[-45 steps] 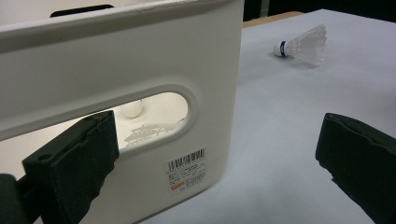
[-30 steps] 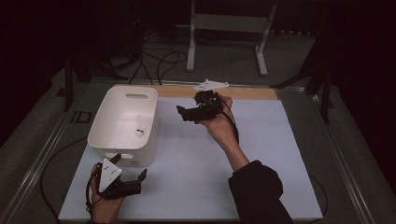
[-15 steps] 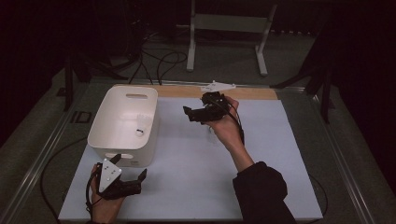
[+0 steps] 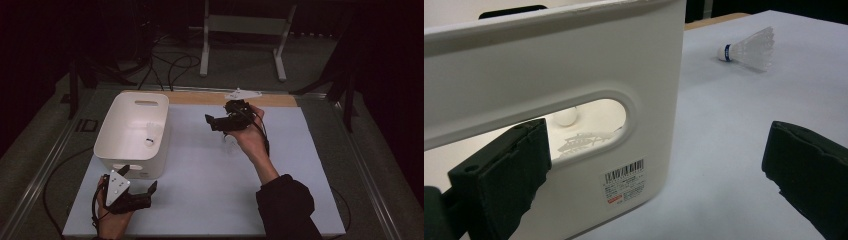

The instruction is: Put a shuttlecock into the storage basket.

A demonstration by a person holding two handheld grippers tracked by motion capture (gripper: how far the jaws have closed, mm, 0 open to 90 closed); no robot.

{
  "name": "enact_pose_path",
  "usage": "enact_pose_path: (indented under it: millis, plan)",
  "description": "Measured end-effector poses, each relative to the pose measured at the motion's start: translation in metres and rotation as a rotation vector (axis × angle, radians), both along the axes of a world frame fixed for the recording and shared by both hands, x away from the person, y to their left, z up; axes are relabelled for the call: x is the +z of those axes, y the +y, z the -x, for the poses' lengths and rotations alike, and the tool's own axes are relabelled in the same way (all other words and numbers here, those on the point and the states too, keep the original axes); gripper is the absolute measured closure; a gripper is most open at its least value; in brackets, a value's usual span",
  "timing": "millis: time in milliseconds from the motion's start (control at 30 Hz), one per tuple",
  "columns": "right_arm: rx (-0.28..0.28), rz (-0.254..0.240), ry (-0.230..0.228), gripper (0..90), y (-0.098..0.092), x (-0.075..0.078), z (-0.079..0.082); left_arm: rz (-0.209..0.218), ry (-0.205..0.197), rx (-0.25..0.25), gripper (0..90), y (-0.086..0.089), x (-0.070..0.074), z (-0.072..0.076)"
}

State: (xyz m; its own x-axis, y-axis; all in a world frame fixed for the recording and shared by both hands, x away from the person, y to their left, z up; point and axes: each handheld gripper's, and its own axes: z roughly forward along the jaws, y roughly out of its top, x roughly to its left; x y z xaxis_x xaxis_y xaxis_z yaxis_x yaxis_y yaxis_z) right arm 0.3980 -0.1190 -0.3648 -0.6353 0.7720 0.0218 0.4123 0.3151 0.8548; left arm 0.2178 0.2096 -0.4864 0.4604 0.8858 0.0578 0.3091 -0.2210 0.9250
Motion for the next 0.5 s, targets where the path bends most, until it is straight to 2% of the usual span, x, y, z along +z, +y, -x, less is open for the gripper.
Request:
enact_pose_path:
  millis: [500]
  plan:
    - [-0.027,0.019,0.001,11.9,-0.019,-0.007,0.001,-0.002,0.002,0.0,0.1,0.0,0.0,0.0]
